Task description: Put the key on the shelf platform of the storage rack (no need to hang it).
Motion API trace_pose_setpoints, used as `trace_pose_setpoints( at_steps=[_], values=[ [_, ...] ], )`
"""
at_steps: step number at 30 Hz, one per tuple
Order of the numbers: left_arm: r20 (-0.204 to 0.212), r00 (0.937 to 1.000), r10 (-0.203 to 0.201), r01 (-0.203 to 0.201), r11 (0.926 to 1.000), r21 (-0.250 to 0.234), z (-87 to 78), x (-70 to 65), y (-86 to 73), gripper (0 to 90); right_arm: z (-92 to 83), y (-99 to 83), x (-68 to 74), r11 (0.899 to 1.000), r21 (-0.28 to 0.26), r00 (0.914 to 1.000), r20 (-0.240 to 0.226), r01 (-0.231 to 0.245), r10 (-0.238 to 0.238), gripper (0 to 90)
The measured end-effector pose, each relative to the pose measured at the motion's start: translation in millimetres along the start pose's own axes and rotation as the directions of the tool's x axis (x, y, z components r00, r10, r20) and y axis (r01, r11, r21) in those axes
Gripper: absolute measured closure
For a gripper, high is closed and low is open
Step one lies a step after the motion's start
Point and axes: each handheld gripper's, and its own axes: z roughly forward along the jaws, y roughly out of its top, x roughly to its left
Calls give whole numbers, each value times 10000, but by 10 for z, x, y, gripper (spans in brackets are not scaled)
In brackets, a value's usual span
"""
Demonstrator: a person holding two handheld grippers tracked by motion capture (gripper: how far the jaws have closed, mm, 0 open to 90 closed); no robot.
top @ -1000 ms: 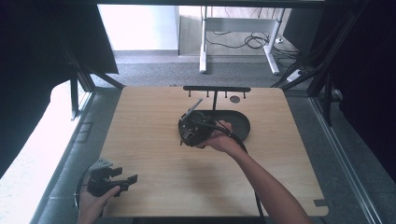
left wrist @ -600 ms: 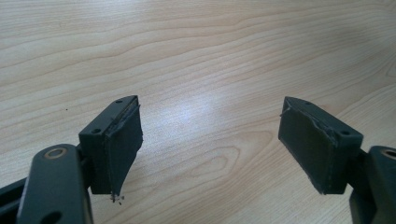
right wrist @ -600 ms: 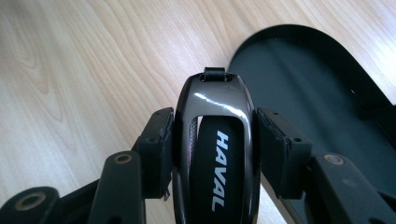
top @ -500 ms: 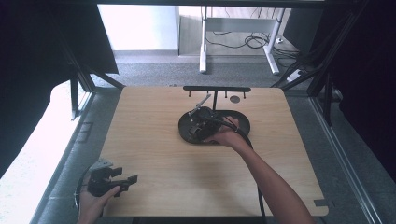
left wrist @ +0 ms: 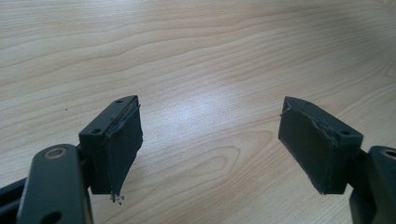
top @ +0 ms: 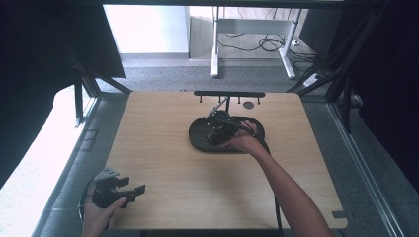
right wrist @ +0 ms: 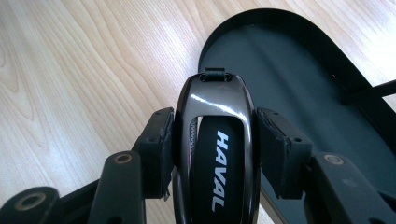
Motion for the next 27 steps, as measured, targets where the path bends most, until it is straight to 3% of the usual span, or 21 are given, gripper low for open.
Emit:
trace_pose_setpoints(
  at_steps=[11, 27],
  values=[
    [131, 9999, -28, 28, 10000, -39, -14, -4, 6, 218, 75, -17, -139, 9996, 86, 9995, -89, -286, 287, 495],
    [134, 9999, -34, 34, 10000, -55, -25, 4, 7, 218, 263, -55, -396, 9961, 223, 9960, 272, -859, 852, 495]
  ],
)
